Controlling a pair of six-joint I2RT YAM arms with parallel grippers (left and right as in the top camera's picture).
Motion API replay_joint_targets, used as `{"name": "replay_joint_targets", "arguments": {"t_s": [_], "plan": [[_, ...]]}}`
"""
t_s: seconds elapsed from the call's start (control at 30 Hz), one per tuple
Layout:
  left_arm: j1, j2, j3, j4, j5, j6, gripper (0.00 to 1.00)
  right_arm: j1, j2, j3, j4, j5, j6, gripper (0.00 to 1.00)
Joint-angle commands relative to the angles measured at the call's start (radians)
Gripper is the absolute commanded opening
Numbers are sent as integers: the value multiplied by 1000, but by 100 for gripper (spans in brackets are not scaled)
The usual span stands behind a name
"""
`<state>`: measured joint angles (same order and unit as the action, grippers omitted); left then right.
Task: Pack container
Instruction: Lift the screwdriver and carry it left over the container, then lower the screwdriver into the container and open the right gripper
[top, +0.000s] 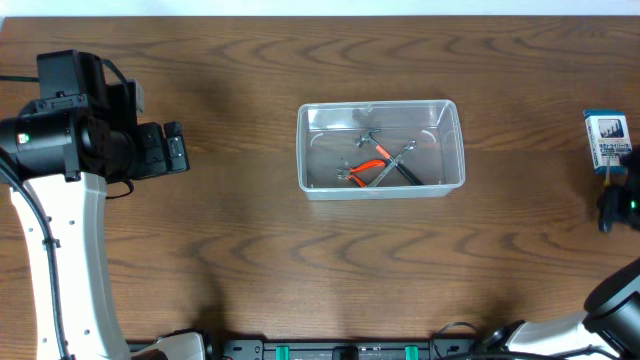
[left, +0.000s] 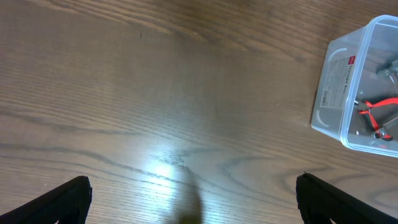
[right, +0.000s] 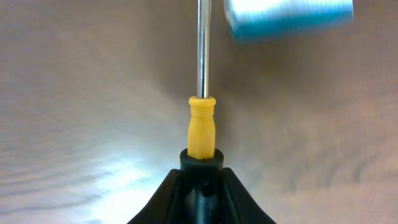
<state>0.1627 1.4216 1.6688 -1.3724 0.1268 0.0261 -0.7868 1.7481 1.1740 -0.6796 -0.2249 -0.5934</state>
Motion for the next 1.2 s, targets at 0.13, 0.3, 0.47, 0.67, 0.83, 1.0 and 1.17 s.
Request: {"name": "replay_joint_targets", "arguments": {"t_s": [0.13,0.3,0.47,0.67,0.83,1.0,1.17], "plan": [[5,3,17,-3,-8,-5,98,229,-48,132,-58,-57,21,9],[5,3,17,-3,-8,-5,98,422,-48,217,-55,-57,20,9],[5,3,17,-4,-8,-5,98,613,-48,268,-23,-56,20,9],[5,3,17,-3,-8,-5,98,797,-47,268,-9,6,-50,10],[5,3,17,-3,-8,-5,98,911,-47,268,-11,37,-112,10],[5,3,17,-3,-8,-5,98,966,-45,257,-12,37,-112,10],[5,3,17,-2,-8,-5,98,982,-44,202,-12,37,-152,15]]}}
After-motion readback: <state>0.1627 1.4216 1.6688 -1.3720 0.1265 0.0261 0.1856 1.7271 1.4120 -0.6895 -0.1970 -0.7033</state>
